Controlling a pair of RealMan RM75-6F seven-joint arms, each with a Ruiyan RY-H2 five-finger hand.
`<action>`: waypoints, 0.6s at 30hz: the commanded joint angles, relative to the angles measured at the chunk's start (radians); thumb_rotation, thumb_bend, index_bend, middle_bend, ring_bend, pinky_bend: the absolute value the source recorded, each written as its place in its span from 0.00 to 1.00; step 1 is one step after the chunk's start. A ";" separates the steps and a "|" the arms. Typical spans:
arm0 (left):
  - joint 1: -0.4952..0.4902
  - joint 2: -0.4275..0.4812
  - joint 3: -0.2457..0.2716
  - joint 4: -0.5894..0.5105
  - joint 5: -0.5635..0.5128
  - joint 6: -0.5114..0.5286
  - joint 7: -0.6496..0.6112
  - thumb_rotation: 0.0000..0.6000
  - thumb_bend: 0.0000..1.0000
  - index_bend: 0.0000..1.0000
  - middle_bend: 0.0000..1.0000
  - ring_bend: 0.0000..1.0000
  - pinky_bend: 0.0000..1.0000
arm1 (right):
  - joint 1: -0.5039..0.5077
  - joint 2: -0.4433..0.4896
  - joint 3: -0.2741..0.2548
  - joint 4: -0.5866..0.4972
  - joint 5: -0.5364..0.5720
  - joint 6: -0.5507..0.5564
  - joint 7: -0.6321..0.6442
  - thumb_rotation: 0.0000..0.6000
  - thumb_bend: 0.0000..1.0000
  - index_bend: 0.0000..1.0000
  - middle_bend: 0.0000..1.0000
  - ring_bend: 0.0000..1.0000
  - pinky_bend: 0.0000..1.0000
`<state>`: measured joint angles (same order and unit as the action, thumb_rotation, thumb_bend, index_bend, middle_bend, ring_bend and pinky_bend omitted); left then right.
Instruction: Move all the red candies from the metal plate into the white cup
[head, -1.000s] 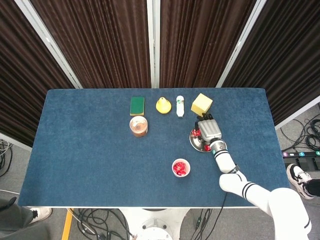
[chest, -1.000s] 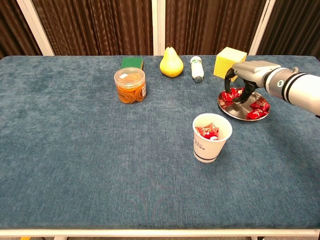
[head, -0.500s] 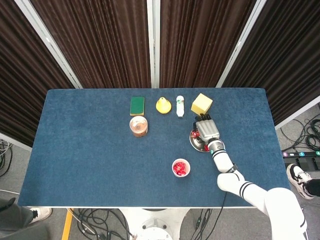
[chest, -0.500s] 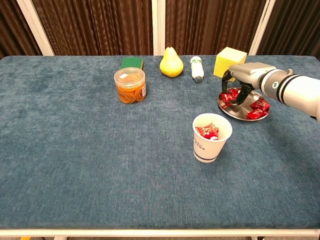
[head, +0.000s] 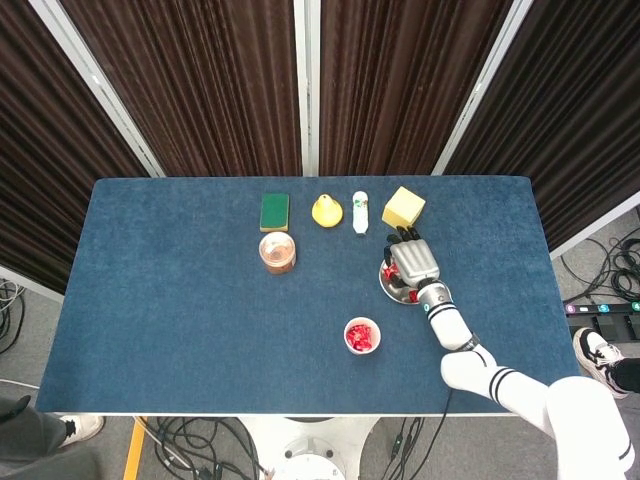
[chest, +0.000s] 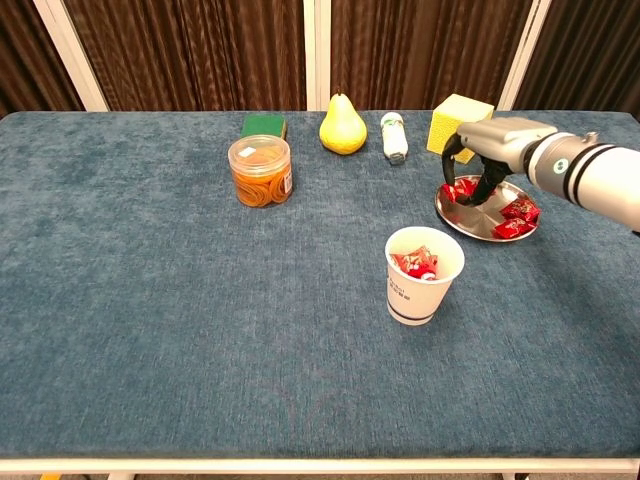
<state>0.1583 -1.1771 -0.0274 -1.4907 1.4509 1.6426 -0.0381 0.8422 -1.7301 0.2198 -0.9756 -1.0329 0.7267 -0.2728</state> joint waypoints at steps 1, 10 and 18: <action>-0.002 0.001 0.000 -0.002 0.004 0.000 0.003 1.00 0.07 0.18 0.11 0.08 0.15 | -0.059 0.148 -0.024 -0.256 -0.141 0.123 0.069 1.00 0.40 0.58 0.18 0.00 0.00; -0.009 0.008 -0.002 -0.018 0.018 0.007 0.015 1.00 0.07 0.18 0.11 0.08 0.15 | -0.097 0.330 -0.099 -0.612 -0.386 0.205 0.166 1.00 0.40 0.59 0.18 0.00 0.00; -0.003 0.008 0.001 -0.015 0.013 0.008 0.011 1.00 0.07 0.18 0.11 0.08 0.15 | -0.104 0.334 -0.142 -0.640 -0.414 0.196 0.133 1.00 0.40 0.56 0.16 0.00 0.00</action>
<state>0.1557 -1.1689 -0.0262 -1.5058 1.4640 1.6509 -0.0274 0.7408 -1.3934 0.0855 -1.6171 -1.4506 0.9291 -0.1320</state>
